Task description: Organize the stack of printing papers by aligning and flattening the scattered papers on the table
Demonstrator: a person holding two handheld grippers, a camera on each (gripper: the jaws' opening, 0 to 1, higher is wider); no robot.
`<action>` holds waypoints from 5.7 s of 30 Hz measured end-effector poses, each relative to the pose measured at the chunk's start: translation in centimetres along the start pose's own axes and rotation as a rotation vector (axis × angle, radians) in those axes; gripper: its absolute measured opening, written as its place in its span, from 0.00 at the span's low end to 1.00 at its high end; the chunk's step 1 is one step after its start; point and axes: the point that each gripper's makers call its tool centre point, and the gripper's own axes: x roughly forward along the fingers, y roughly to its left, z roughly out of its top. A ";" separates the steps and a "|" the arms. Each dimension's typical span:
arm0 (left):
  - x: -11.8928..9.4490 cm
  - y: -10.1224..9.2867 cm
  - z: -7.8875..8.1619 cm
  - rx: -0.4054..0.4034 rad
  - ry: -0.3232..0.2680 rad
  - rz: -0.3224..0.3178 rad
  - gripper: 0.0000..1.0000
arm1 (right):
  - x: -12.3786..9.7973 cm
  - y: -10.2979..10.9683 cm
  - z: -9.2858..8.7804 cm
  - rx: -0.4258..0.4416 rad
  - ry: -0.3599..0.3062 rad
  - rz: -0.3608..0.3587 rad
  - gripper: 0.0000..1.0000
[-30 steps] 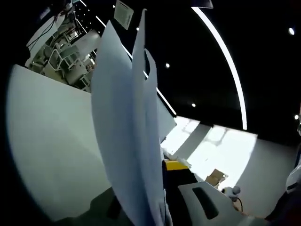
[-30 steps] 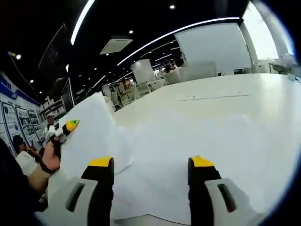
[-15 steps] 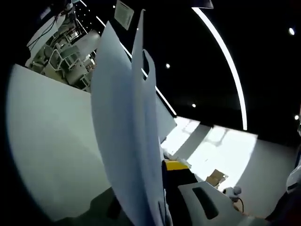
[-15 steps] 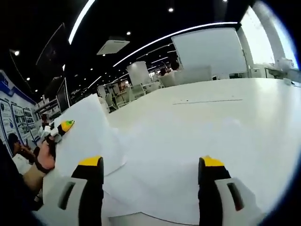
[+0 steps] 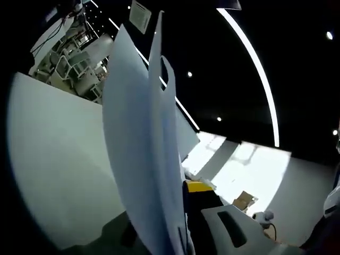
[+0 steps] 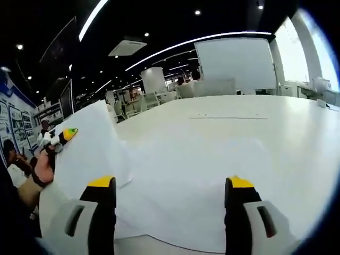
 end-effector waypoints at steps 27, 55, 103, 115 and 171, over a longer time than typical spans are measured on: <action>0.1 0.0 0.0 -0.002 -0.004 0.003 0.07 | -1.2 -2.4 -0.4 -0.084 0.000 -0.105 0.79; 0.0 0.1 0.1 -0.004 -0.005 0.003 0.07 | -3.4 -6.2 -1.8 -0.152 0.037 -0.210 0.79; 0.1 0.1 0.0 0.009 -0.003 0.010 0.07 | -6.1 -7.2 -2.3 -0.158 -0.004 -0.328 0.68; 0.1 0.2 0.1 0.012 -0.003 0.012 0.07 | -5.9 -7.0 -2.8 -0.148 0.010 -0.328 0.66; 0.1 0.1 0.1 0.005 -0.008 0.014 0.07 | -5.2 -7.3 -2.8 -0.097 0.004 -0.305 0.60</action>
